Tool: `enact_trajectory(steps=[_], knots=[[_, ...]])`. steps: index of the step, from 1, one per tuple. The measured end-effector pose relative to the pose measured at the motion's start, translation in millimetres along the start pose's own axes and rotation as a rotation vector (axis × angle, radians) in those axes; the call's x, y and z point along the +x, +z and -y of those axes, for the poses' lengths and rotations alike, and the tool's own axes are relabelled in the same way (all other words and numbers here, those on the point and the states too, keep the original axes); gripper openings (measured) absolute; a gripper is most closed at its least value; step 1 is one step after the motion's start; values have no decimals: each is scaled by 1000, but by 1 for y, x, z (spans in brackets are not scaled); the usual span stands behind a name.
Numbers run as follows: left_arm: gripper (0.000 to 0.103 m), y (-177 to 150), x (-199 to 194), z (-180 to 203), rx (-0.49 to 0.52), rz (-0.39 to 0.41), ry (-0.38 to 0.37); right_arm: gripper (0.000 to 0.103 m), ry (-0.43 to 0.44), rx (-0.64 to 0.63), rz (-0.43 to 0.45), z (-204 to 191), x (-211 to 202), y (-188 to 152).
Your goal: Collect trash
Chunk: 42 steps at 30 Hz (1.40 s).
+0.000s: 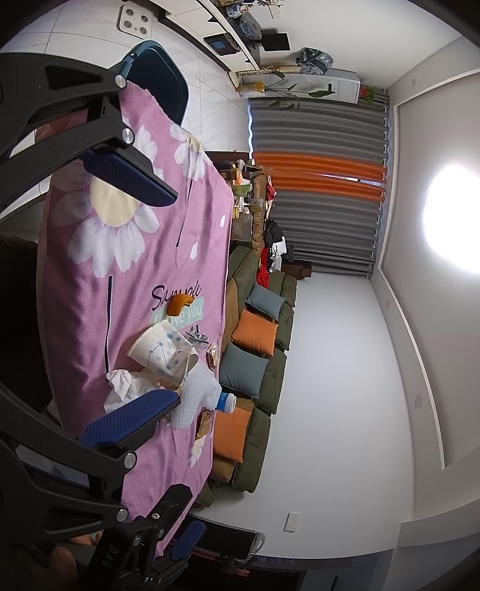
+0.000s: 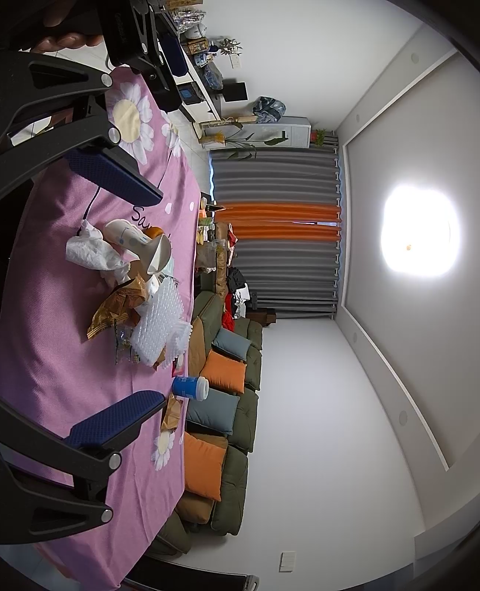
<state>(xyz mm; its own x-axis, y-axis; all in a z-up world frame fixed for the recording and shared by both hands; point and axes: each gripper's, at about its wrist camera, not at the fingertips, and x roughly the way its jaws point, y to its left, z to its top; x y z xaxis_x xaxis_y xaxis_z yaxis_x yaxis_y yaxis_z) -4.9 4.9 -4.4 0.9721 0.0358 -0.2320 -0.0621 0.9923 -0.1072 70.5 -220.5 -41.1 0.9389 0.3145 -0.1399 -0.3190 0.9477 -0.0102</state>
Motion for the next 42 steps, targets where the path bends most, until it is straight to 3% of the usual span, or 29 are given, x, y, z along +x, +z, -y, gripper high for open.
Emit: enact_trajectory(steps=[42], knots=[[97, 1, -8, 4, 8, 39, 2, 96, -13, -1, 12, 0, -6, 3]])
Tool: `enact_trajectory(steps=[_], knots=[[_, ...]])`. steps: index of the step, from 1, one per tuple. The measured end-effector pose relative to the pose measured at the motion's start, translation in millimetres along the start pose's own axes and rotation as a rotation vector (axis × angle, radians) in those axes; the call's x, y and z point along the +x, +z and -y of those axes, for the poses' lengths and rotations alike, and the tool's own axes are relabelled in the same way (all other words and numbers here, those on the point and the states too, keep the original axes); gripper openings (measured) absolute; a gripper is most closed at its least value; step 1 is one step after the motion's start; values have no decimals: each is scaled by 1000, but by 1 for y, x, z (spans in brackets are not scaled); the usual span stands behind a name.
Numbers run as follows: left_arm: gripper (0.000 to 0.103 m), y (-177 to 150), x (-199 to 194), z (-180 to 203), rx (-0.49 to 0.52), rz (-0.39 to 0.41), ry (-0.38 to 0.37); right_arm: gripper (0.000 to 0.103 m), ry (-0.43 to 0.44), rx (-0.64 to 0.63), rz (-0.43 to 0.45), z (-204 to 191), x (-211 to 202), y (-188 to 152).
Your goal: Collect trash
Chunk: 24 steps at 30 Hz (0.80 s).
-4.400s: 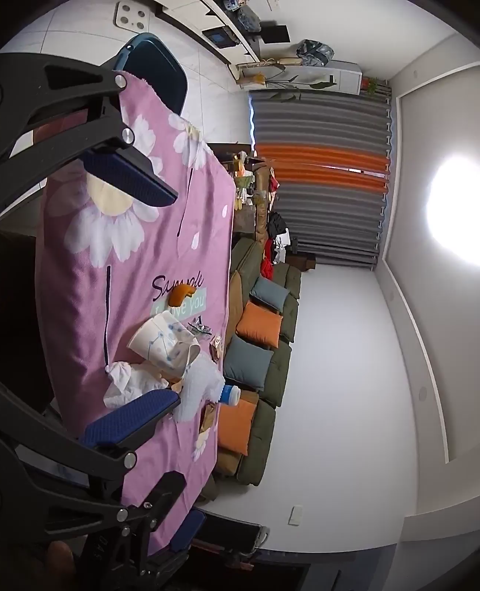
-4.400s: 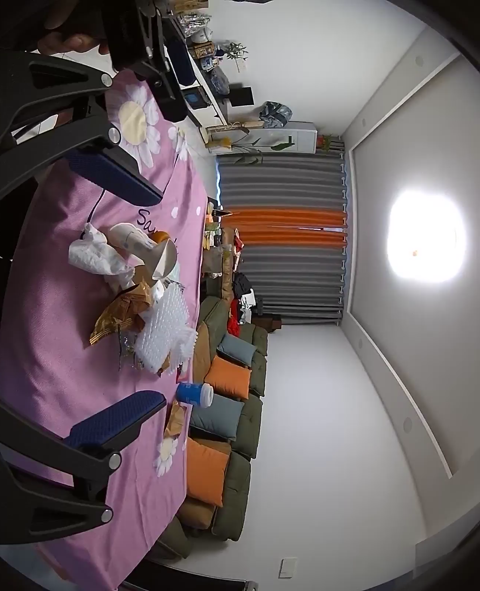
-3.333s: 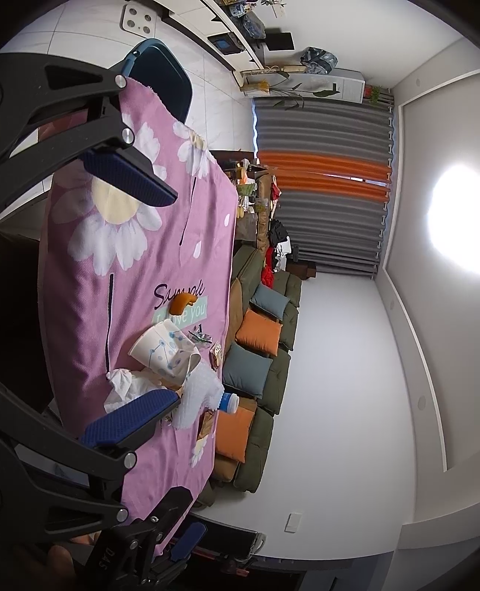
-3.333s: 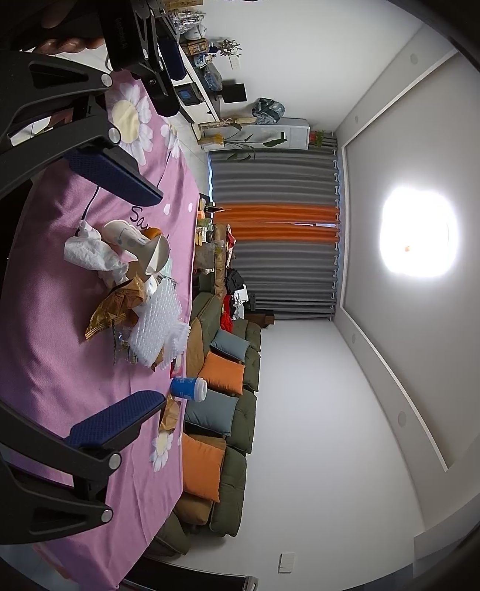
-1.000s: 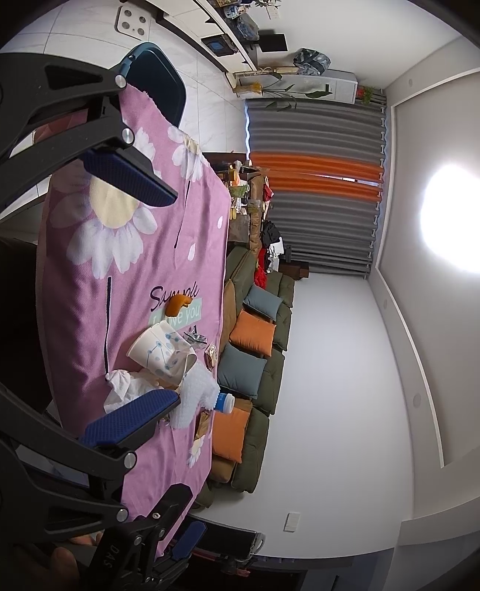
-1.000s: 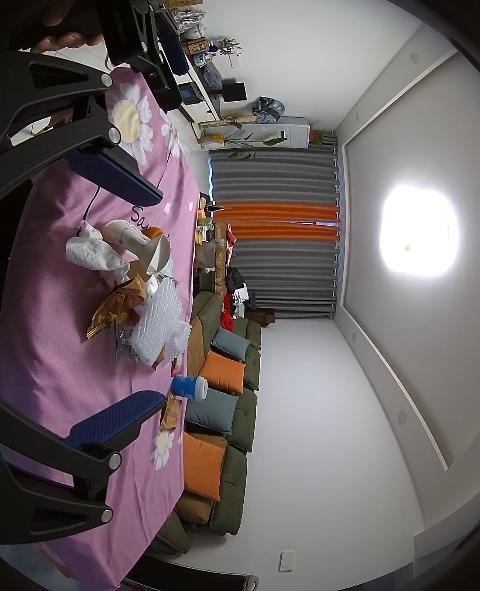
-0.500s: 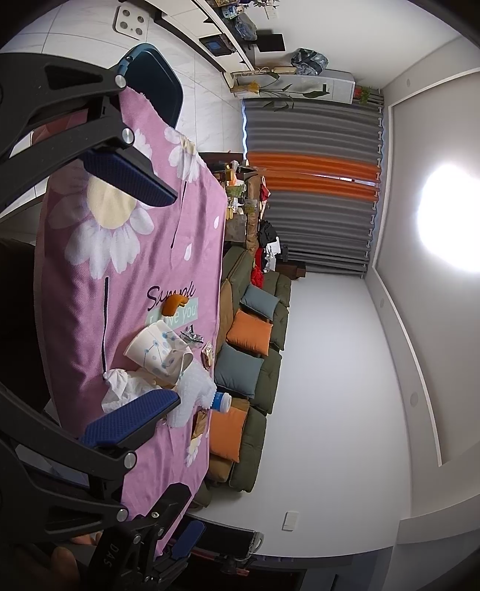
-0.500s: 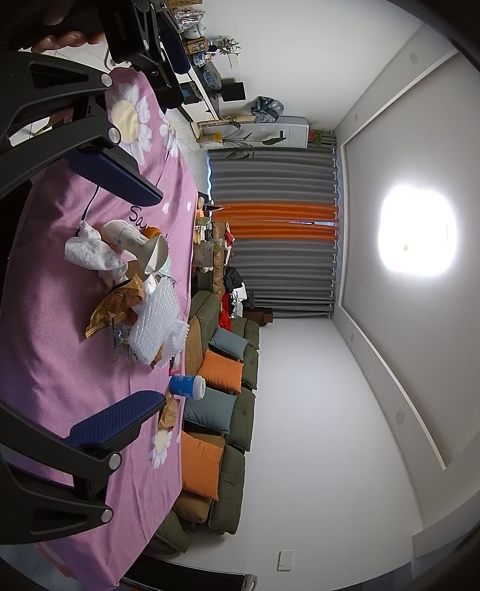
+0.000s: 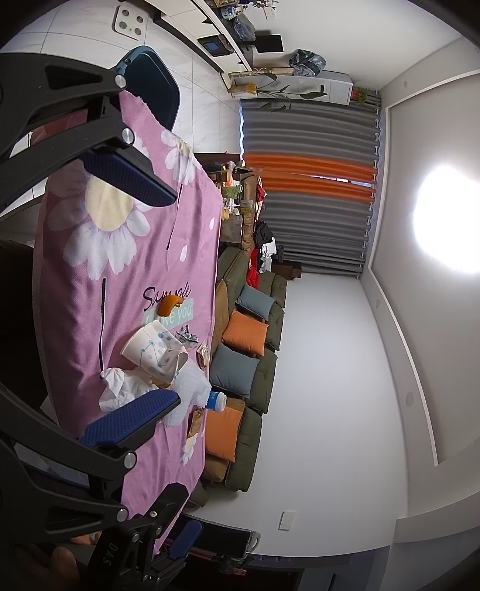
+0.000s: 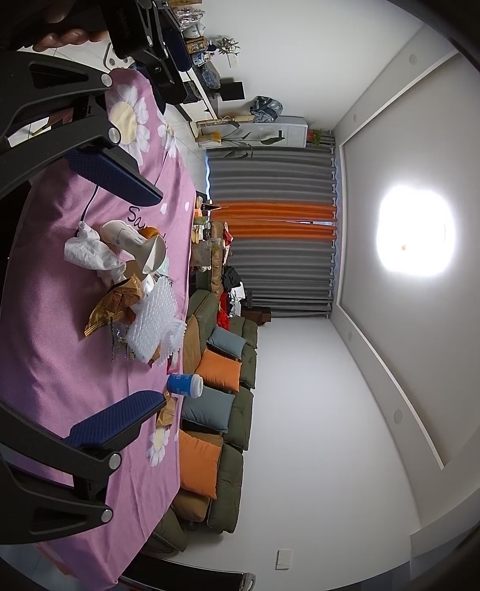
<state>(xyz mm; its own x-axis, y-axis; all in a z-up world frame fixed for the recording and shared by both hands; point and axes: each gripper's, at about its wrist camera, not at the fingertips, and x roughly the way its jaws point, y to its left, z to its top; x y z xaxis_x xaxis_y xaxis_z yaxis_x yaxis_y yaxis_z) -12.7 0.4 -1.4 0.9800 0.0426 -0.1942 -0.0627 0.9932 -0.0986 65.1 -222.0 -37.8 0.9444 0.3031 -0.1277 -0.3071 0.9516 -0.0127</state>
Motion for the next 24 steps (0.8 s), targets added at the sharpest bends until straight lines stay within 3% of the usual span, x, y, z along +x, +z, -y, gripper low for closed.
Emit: enact_trajectory(steps=[11, 24], knots=[[97, -2, 15, 6, 26, -48, -43, 96, -7, 16, -76, 7, 13, -6], [97, -11, 62, 24, 89, -184, -86, 96, -48, 39, -187, 27, 46, -19]])
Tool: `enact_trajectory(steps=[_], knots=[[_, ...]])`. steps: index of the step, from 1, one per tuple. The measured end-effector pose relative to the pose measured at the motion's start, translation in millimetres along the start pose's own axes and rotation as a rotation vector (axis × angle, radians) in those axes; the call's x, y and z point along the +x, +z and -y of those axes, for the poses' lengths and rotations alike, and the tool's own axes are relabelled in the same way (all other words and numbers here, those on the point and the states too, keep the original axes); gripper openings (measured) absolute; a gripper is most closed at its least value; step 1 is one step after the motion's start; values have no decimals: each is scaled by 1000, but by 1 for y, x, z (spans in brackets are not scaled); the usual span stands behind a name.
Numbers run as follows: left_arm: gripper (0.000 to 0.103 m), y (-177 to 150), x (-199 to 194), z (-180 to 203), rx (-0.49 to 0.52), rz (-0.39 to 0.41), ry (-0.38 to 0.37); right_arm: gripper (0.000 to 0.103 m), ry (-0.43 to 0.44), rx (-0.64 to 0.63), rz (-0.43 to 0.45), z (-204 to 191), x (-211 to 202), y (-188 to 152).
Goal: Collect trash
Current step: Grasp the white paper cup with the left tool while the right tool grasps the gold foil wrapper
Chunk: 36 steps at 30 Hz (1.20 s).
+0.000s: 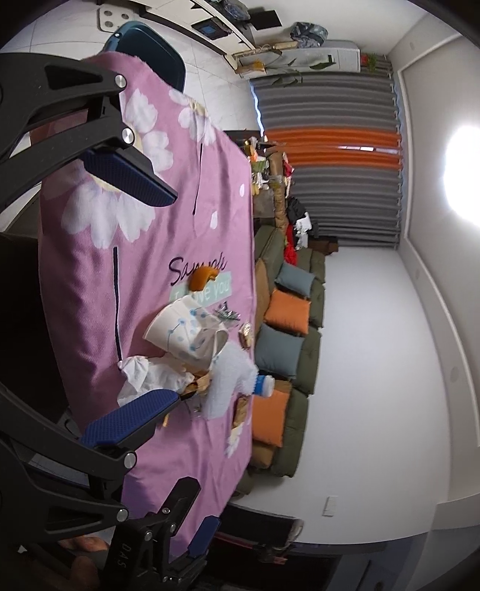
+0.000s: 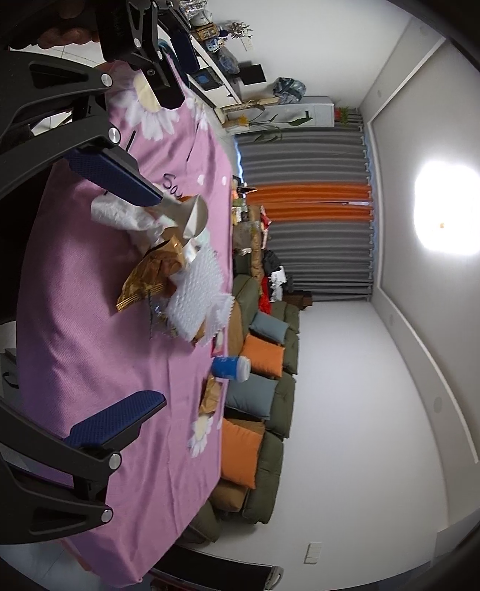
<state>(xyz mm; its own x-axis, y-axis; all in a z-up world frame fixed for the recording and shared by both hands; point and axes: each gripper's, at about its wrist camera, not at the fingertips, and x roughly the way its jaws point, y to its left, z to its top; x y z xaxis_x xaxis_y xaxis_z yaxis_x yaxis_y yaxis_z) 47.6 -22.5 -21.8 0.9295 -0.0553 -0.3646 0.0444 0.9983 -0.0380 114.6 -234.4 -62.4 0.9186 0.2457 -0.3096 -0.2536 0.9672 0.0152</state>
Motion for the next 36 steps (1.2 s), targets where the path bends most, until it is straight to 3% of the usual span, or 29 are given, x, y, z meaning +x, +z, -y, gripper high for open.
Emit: enact_trajectory(steps=[16, 20, 22, 30, 36], knots=[[97, 7, 89, 24, 109, -141, -31, 96, 2, -35, -183, 4, 63, -12], [93, 9, 108, 28, 122, -174, -28, 96, 7, -58, -226, 3, 81, -17], [86, 9, 116, 28, 126, -190, -22, 90, 17, -68, -241, 2, 87, -18], [78, 6, 135, 30, 142, -233, -21, 75, 52, -88, -285, -2, 103, -22], [65, 4, 143, 35, 166, -259, -22, 63, 74, -114, -302, -10, 112, -23]])
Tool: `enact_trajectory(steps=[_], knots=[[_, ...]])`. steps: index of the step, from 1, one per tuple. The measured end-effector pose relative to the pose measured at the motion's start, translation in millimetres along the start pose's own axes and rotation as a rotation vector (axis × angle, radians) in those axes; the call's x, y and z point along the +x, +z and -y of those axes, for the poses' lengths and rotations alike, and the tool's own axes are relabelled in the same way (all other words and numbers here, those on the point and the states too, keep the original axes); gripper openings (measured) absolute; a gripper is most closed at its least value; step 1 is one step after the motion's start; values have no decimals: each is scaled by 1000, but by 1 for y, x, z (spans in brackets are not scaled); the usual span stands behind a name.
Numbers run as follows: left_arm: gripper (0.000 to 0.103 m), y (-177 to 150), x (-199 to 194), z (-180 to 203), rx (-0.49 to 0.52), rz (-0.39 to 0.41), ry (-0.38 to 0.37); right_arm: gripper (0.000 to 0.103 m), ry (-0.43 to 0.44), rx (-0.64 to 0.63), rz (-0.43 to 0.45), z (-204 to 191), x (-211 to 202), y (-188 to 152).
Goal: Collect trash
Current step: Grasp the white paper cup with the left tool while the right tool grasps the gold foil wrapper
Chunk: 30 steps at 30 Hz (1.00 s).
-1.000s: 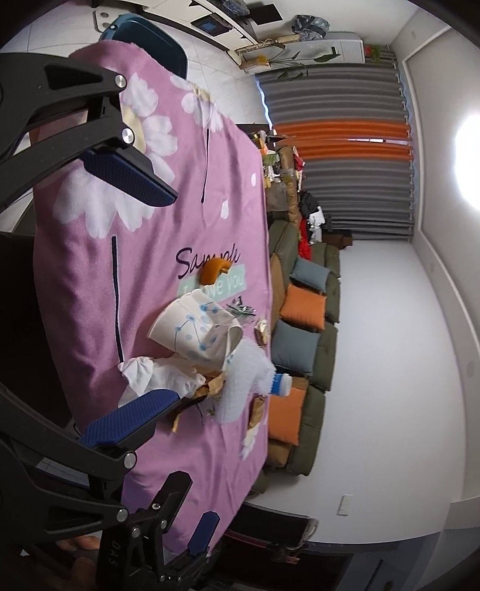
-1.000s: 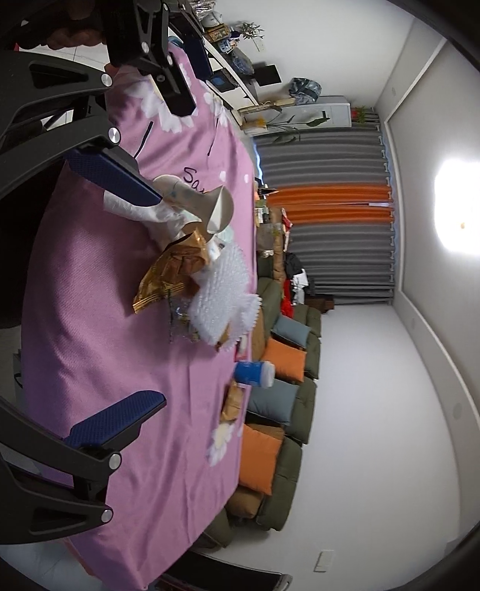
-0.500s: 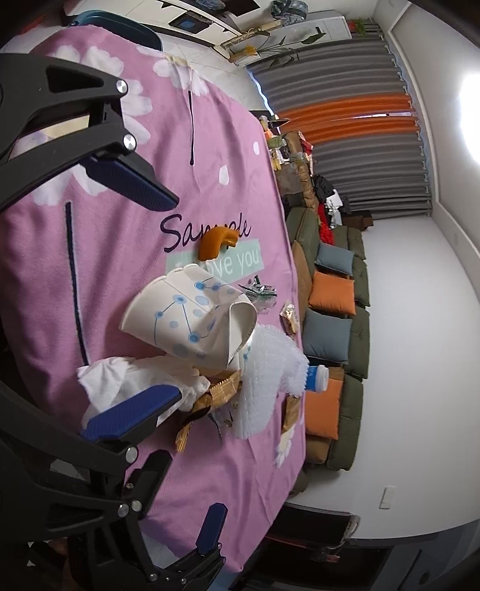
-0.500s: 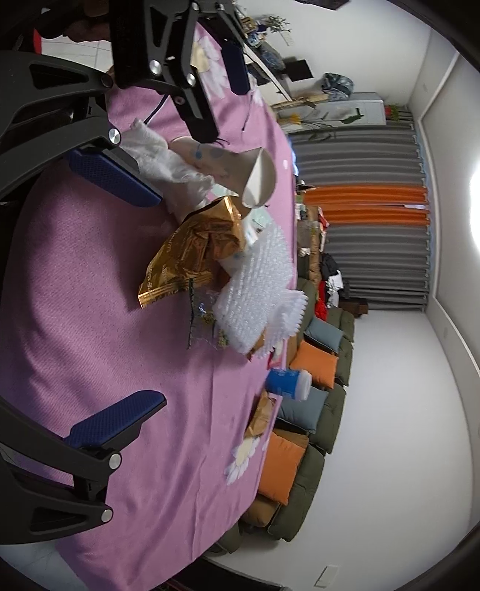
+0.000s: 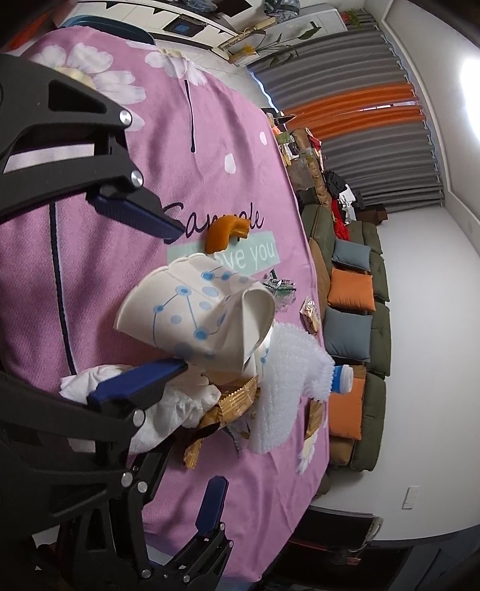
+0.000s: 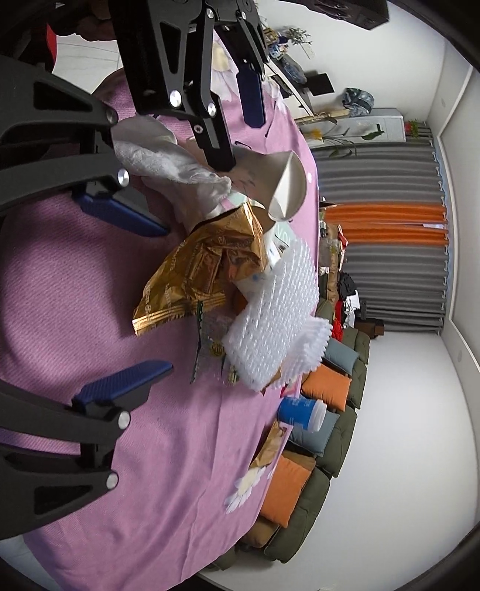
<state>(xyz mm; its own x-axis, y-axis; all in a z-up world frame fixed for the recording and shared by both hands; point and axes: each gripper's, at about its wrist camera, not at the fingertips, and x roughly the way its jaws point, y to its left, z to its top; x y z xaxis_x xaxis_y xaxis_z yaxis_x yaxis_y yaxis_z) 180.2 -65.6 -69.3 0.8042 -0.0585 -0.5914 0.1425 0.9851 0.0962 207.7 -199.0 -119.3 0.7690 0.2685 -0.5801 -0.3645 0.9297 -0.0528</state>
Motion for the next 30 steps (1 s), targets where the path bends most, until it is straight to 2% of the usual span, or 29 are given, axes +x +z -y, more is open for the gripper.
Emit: enact_trajectory(steps=[5, 11, 16, 22, 30], knots=[[56, 2, 6, 3, 18, -13, 5, 49, 5, -25, -9, -4, 5, 1], [38, 2, 14, 7, 40, -32, 7, 32, 18, -47, -15, -9, 9, 5], [27, 4, 15, 1, 28, -25, 8, 12, 37, -53, -16, -11, 9, 7], [23, 3, 12, -11, -15, -15, -13, 2, 51, -67, 5, -13, 2, 13], [23, 1, -12, -38, -84, 44, -18, 0, 69, -79, 76, -20, -23, 28]])
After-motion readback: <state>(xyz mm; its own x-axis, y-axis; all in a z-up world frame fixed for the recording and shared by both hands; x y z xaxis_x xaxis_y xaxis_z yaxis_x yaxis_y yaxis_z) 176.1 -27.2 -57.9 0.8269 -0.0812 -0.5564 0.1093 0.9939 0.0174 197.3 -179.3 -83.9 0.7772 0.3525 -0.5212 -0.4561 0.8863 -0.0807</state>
